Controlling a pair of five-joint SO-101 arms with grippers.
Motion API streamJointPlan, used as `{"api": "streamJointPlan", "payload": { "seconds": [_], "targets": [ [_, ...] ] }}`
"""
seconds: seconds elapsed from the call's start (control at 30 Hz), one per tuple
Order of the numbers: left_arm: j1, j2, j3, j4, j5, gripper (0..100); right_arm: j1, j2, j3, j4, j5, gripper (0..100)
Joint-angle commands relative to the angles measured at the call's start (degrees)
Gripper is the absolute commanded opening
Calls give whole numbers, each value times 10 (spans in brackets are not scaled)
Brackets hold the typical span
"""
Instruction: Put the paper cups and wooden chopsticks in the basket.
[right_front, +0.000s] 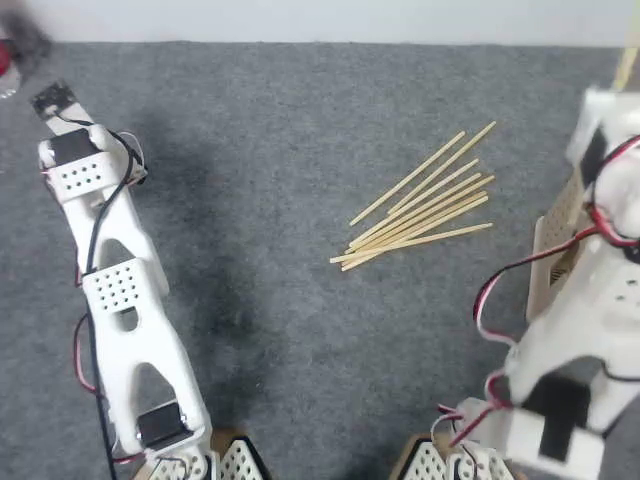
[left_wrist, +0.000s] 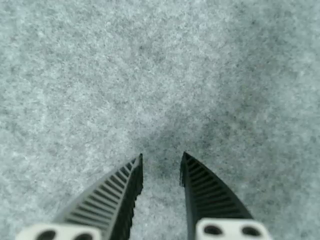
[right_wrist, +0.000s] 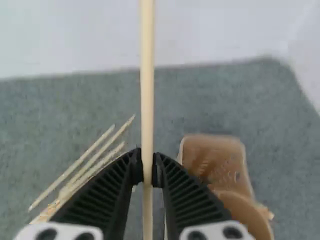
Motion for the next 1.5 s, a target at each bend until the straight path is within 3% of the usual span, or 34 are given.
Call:
{"api": "streamJointPlan", "payload": {
  "seconds": [0.0, 0.23, 0.5, 0.63, 0.77, 0.87, 1.23, 1.47],
  "targets": [
    [2, -12, -20, 13, 0, 119, 22, -84, 112, -73, 4, 7],
    [2, -12, -20, 13, 0, 119, 40, -240, 359, -269, -4, 7],
    [3, -12, -20, 13, 0, 119, 84, -412, 756, -813, 18, 7],
    [3, -12, -20, 13, 0, 119, 85, -401, 837, -954, 62, 7],
    [3, -12, -20, 13, 0, 119, 99, -339, 876, -1016, 78, 7],
    [3, -12, -20, 13, 0, 119, 122, -303, 898, -1042, 50, 7],
    [4, -12, -20, 13, 0, 119, 136, -276, 993, -1147, 31, 12],
    [4, -12, -20, 13, 0, 119, 136, -284, 996, -1139, 31, 236]
  ]
}}
